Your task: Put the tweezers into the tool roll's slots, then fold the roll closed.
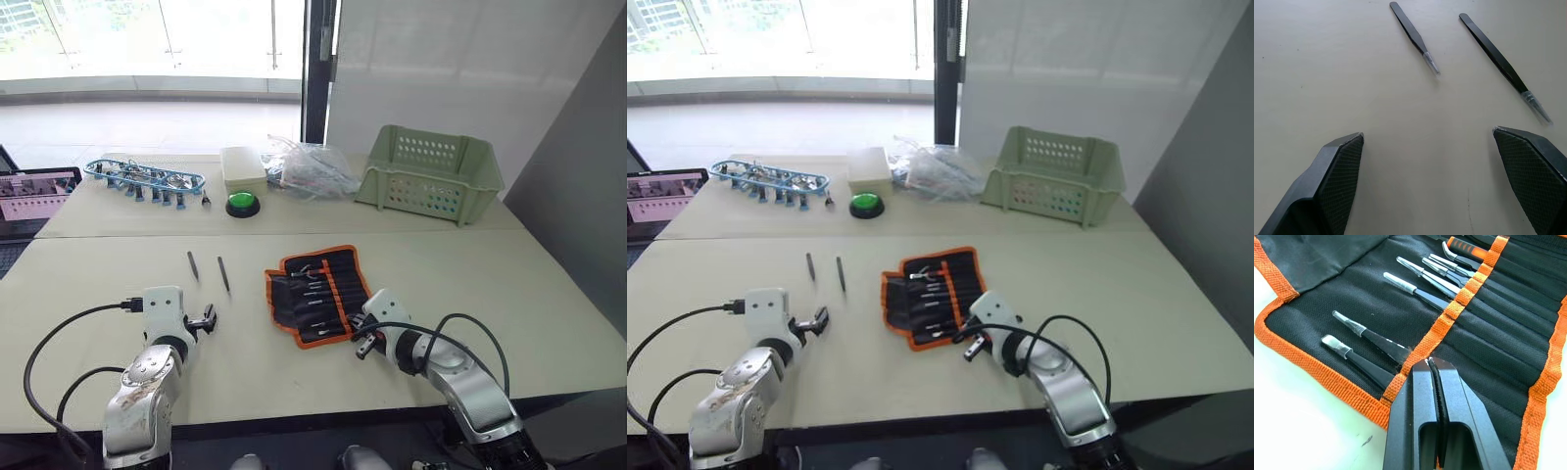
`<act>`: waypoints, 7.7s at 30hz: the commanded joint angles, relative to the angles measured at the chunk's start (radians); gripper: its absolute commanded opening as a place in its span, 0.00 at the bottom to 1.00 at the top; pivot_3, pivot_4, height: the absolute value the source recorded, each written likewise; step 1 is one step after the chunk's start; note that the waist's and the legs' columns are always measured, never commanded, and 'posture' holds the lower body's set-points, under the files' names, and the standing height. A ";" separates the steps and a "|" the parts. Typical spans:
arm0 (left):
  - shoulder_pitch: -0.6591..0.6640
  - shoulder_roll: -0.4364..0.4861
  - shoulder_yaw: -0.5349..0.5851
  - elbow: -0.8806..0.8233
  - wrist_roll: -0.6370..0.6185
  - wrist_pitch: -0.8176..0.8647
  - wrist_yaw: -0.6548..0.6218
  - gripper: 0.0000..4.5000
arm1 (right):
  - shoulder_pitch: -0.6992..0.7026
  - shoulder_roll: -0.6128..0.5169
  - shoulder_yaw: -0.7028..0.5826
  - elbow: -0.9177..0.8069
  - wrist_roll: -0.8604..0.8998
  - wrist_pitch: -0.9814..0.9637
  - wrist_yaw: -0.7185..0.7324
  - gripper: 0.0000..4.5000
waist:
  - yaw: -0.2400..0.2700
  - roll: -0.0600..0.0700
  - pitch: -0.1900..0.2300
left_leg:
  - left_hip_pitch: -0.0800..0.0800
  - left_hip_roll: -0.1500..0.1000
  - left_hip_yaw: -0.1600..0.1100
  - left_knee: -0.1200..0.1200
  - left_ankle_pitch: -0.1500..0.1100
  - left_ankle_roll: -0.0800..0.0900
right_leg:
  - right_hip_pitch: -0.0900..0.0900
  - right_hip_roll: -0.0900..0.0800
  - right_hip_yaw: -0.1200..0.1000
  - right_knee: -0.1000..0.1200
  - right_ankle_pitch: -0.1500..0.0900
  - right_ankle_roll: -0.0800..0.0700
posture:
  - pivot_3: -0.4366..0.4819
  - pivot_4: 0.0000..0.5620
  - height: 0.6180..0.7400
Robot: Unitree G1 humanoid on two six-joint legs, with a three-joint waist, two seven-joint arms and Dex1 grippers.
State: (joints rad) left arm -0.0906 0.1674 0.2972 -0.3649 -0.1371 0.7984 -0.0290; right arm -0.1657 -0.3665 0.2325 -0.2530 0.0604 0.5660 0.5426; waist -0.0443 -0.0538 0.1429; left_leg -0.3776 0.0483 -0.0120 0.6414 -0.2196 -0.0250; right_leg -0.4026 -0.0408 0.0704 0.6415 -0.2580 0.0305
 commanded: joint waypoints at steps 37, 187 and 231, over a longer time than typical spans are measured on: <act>-0.409 -0.018 -0.073 0.921 0.049 -0.513 0.052 0.38 | 0.077 0.018 0.037 0.061 -0.031 0.032 -0.042 0.00 | 0.024 0.024 -0.007 | 0.012 -0.003 -0.009 -0.002 -0.005 -0.009 | 0.013 -0.001 -0.006 -0.013 -0.003 -0.005 | 0.48 0.27 0.87; -0.081 0.555 -0.065 0.109 -0.082 -0.267 -0.883 1.00 | 0.214 0.043 0.040 -0.014 -0.035 0.050 -0.123 0.00 | 0.010 0.009 -0.004 | -0.005 -0.001 -0.010 -0.007 -0.004 -0.004 | 0.000 0.002 -0.004 -0.007 -0.005 0.000 | 0.48 0.27 0.87; 0.280 0.054 -0.055 -0.069 -0.060 -0.371 -0.263 1.00 | 0.124 0.025 0.057 0.087 -0.049 0.001 -0.038 0.00 | 0.001 -0.003 -0.006 | 0.008 0.004 0.004 -0.009 -0.009 -0.013 | 0.000 -0.003 -0.001 -0.012 -0.010 -0.010 | 0.48 0.27 0.87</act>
State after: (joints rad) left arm 0.2300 0.2265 0.2636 -0.4420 -0.2071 0.4058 -0.3249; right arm -0.0870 -0.3302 0.2425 -0.2730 0.0241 0.5095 0.4909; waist -0.0429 -0.0567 0.1373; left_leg -0.3695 0.0525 -0.0067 0.6318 -0.2285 -0.0375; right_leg -0.4025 -0.0439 0.0695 0.6299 -0.2677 0.0210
